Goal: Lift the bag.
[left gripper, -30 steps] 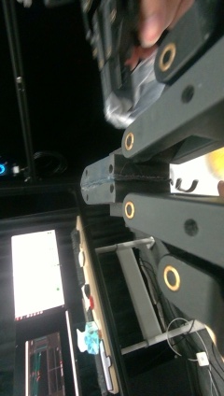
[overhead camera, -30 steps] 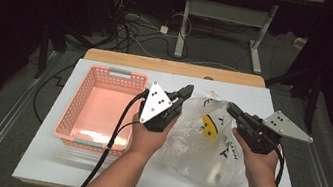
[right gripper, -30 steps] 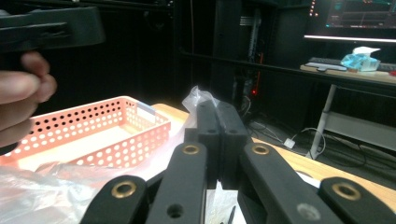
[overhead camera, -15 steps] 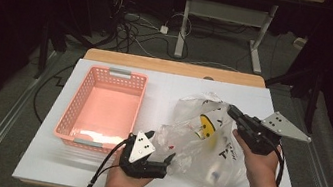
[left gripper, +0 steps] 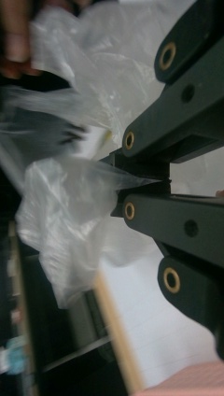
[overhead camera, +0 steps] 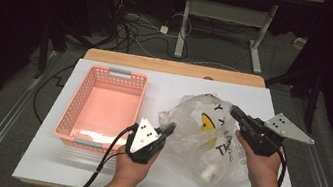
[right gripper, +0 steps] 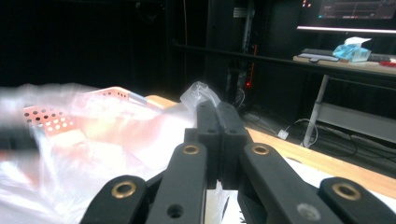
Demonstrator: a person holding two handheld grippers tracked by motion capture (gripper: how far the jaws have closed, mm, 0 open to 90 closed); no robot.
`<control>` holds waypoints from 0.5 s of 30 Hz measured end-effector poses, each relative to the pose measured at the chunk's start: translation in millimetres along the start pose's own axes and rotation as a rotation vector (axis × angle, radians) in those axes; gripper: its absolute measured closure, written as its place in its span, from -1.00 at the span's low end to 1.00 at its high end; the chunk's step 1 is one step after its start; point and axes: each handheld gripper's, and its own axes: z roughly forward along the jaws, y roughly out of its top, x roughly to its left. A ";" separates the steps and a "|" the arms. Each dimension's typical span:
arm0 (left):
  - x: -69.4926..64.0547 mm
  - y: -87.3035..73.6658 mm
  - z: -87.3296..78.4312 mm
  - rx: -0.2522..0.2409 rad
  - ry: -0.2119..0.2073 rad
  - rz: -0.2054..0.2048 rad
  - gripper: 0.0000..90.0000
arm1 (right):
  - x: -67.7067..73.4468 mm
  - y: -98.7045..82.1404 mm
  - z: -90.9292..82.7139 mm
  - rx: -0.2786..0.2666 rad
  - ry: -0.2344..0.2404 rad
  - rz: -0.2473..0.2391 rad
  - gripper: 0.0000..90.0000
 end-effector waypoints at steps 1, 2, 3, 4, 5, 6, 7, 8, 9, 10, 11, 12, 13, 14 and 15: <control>2.4 12.9 0.9 -0.022 -0.002 0.011 0.96 | -0.4 0.7 -0.6 -0.004 0.001 -0.002 1.00; 4.4 25.6 3.0 -0.045 -0.006 0.017 0.96 | -0.5 2.1 -1.4 -0.007 -0.004 0.002 1.00; 6.8 40.9 6.0 -0.069 0.000 0.040 0.96 | -0.7 3.7 -2.0 -0.010 -0.004 0.005 1.00; 8.6 49.7 8.2 -0.081 0.000 0.049 0.96 | -1.3 6.2 -2.5 -0.016 -0.007 0.002 1.00; 12.0 63.9 12.6 -0.098 -0.001 0.057 0.96 | -2.0 7.8 -2.8 -0.020 -0.006 -0.003 1.00; 14.3 71.9 15.5 -0.107 -0.002 0.060 0.96 | -3.3 11.0 -3.2 -0.031 -0.012 -0.008 1.00; 17.8 84.8 20.3 -0.124 0.000 0.065 0.96 | -3.8 13.1 -3.5 -0.037 -0.014 -0.003 1.00; 19.8 92.1 23.2 -0.138 -0.003 0.070 0.96 | -5.0 16.7 -3.8 -0.045 -0.019 -0.002 1.00; 22.0 101.5 26.3 -0.154 -0.006 0.072 0.96 | -6.1 19.0 -4.2 -0.050 -0.022 -0.004 1.00; 23.5 112.9 29.3 -0.170 -0.007 0.082 0.96 | -7.6 22.0 -4.7 -0.057 -0.026 -0.006 1.00; 23.9 119.5 30.7 -0.180 -0.011 0.086 0.96 | -9.5 25.8 -5.3 -0.068 -0.032 -0.010 1.00; 24.4 128.0 31.8 -0.195 -0.016 0.091 0.96 | -10.5 28.1 -5.9 -0.074 -0.036 -0.012 1.00; 24.2 136.4 32.3 -0.211 -0.015 0.098 0.96 | -11.4 31.6 -6.7 -0.085 -0.040 -0.007 1.00; 24.0 144.9 32.3 -0.228 -0.019 0.105 0.96 | -12.5 35.2 -7.8 -0.093 -0.042 -0.008 1.00; 22.9 153.2 32.4 -0.242 -0.025 0.112 0.96 | -13.7 39.1 -9.0 -0.106 -0.047 -0.009 1.00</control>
